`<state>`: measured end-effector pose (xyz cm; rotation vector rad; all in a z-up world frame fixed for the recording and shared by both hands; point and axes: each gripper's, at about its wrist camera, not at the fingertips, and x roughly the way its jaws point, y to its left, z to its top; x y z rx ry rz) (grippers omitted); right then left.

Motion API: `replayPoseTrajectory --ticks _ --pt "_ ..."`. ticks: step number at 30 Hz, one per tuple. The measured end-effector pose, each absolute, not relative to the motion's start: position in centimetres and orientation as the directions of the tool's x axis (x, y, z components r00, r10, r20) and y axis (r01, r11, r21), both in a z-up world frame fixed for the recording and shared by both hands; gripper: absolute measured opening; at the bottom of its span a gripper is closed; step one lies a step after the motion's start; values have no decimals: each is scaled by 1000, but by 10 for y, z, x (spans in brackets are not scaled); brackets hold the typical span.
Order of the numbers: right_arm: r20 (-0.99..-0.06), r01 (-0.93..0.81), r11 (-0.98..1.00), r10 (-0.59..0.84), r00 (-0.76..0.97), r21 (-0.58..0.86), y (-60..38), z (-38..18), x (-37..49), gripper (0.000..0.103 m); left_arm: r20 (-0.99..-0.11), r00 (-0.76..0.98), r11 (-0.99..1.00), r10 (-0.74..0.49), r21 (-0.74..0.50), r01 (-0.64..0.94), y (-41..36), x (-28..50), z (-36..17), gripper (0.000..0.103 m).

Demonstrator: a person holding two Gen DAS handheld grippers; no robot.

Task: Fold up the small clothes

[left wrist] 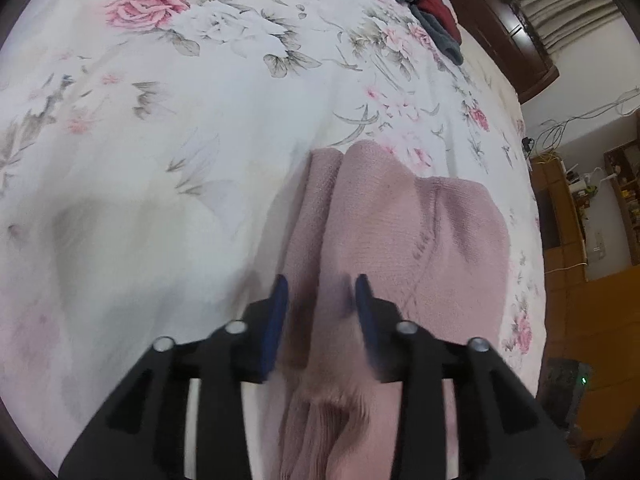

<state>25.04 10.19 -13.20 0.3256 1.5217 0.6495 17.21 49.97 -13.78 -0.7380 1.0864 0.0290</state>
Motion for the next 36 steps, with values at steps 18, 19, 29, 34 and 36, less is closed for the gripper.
replayPoseTrajectory --ticks 18,19,29,34,36 --pt "-704 -132 693 707 -71 709 110 -150 296 63 -741 420 713 -524 -651 -261 489 182 -189 76" --pt "-692 -122 683 717 -76 721 111 -153 299 65 -738 410 714 -537 -656 -246 486 186 -190 77" --pt "-586 -44 585 801 -120 810 119 -183 315 78 -739 362 730 -569 -656 -192 463 211 -205 83" --pt "-594 -65 590 797 -109 805 118 -175 312 68 -721 396 709 -568 -674 -210 460 205 -198 55" --pt "-595 -95 588 798 -96 803 117 -164 308 61 -706 415 692 -574 -689 -215 459 201 -195 45"
